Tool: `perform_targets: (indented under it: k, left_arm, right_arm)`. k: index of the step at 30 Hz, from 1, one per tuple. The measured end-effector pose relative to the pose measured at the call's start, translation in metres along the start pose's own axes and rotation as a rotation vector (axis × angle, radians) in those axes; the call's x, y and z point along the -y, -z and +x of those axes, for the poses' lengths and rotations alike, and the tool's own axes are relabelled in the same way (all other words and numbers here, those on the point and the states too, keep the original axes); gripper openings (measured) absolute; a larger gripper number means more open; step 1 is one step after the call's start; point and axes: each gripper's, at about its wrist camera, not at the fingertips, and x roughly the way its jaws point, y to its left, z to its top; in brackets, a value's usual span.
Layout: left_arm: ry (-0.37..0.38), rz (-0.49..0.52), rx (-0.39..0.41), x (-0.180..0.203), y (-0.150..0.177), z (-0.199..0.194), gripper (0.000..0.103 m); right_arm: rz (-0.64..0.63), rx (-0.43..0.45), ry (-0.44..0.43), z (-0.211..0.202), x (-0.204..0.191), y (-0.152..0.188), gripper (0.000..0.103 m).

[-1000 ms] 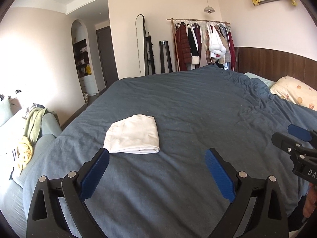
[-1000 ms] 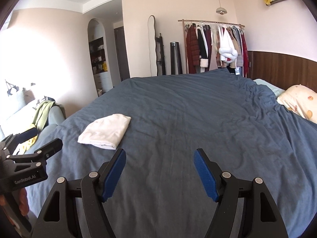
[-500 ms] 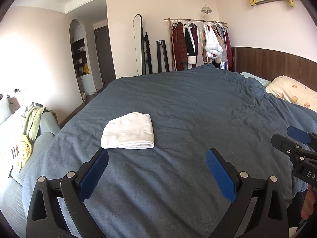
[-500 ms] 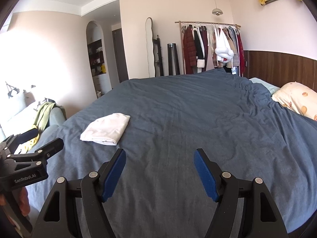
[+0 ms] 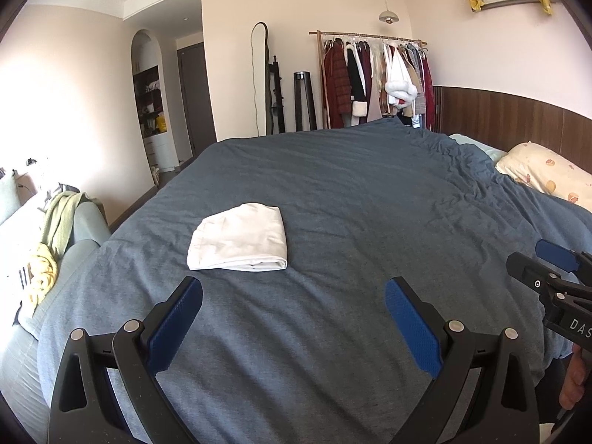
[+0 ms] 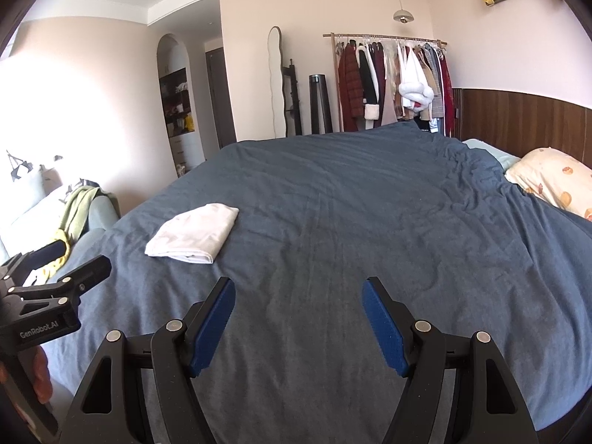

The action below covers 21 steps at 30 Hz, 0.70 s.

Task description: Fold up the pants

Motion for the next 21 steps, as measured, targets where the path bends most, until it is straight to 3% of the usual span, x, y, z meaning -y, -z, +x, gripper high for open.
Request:
perform_targets:
  k: [21]
  left_arm:
    - [-0.007, 0.022, -0.016, 0.0086, 0.0067, -0.0037, 0.103]
  right_arm:
    - [0.001, -0.012, -0.003, 0.0009, 0.0015, 0.0057, 0.071]
